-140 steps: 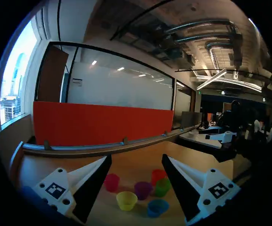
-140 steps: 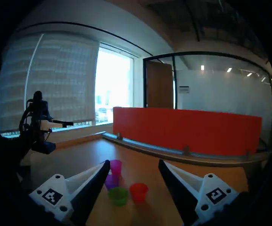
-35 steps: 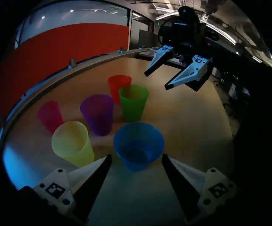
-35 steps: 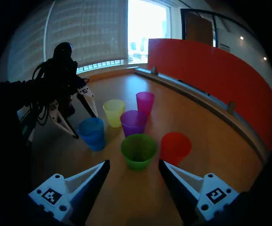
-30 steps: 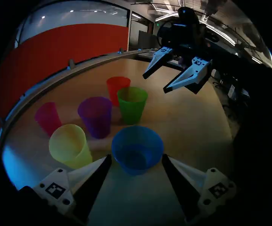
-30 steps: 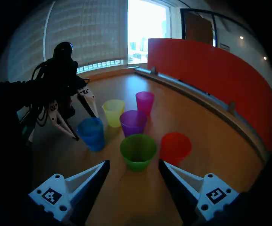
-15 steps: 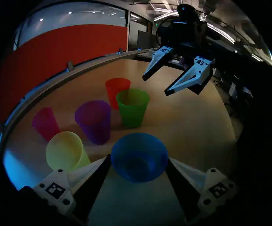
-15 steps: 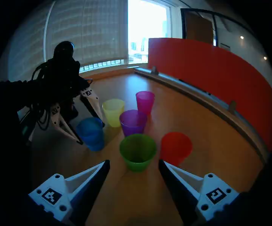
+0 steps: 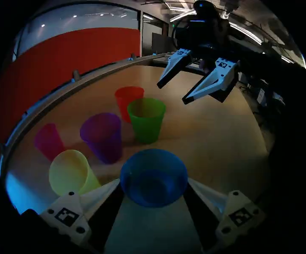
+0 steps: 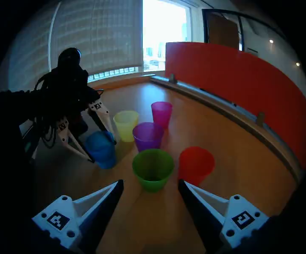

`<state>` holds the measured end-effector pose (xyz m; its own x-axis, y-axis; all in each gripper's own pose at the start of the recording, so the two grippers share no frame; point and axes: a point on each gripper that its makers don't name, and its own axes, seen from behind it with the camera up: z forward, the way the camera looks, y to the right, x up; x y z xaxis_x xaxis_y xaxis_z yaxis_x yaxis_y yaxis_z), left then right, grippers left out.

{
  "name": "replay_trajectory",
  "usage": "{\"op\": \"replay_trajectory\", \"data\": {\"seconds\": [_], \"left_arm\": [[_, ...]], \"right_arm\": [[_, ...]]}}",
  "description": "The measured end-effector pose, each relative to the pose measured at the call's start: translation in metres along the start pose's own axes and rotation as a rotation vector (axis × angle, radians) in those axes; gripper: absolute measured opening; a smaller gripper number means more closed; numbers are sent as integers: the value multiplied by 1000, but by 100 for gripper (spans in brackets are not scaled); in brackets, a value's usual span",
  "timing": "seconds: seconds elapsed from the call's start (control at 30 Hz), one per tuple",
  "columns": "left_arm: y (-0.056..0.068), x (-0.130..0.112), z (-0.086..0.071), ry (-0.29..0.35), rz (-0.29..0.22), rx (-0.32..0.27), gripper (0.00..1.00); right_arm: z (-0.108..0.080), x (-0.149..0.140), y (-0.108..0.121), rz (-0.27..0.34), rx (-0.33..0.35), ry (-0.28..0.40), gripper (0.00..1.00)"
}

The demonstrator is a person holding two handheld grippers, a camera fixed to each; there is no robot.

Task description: Pour water

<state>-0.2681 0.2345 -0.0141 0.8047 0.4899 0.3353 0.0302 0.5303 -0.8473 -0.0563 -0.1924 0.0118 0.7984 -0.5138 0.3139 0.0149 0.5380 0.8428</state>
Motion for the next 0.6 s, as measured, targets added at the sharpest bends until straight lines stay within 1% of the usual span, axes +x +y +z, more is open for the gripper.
{"op": "replay_trajectory", "data": {"seconds": [0.1,0.3,0.6], "left_arm": [[0,0,0,2,3,5,86],[1,-1,-2,-1,-10,1,85],[1,-1,-9,6,-23,2,85]], "right_arm": [[0,0,-1,2,1,0,100],[2,0,-3,0,2,-3,100],[8,-3,-4,5,10,-13,100]]}}
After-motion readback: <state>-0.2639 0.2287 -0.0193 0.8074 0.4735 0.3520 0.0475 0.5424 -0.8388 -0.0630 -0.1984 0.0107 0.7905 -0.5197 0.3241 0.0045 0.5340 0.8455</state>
